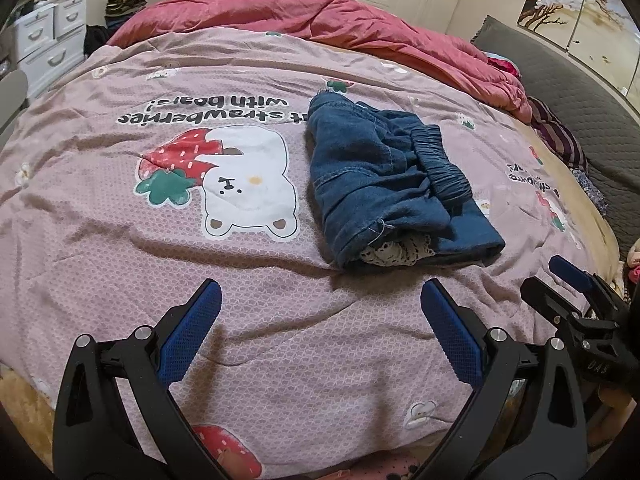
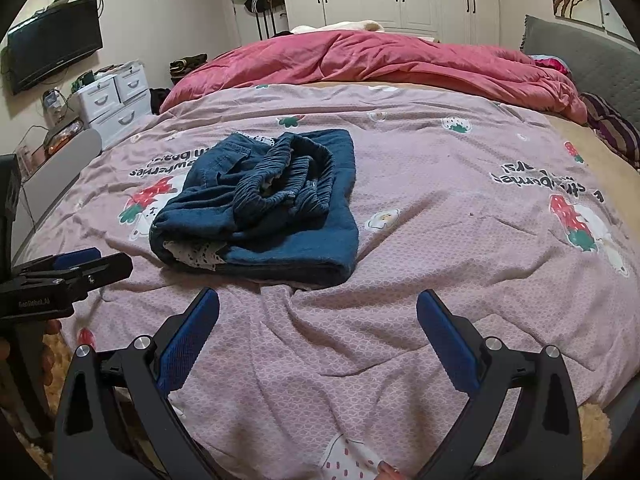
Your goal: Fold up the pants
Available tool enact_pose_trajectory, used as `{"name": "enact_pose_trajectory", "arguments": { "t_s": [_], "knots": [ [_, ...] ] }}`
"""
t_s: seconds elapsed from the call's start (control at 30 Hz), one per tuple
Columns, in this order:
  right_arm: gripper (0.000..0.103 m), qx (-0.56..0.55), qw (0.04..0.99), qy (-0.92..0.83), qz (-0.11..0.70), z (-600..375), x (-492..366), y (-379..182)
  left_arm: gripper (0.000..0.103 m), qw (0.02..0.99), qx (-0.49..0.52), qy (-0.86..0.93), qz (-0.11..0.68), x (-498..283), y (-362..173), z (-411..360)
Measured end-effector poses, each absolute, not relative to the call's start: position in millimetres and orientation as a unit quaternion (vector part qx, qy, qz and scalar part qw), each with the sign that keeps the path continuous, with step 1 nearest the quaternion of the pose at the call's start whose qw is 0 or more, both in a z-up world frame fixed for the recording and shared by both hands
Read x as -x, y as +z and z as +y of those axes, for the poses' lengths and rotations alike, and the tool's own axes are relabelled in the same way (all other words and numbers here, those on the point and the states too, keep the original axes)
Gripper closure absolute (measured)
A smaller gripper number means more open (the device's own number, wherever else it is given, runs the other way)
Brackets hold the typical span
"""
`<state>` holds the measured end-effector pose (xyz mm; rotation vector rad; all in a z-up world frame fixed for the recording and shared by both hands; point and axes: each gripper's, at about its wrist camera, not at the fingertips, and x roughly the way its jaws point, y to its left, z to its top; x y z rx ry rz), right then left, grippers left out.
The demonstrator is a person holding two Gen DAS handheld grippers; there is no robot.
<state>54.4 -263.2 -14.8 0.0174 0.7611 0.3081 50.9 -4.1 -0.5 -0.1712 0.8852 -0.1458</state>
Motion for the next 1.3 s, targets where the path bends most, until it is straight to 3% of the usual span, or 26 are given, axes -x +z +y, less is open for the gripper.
{"name": "enact_pose_trajectory", "arguments": {
  "t_s": [1.3],
  "knots": [
    [0.004, -0.008, 0.915, 0.145, 0.376, -262.9, -51.4, -15.0, 0.009, 0.897, 0.081, -0.068, 0.429, -48.8, 1.1, -5.7]
  ]
}}
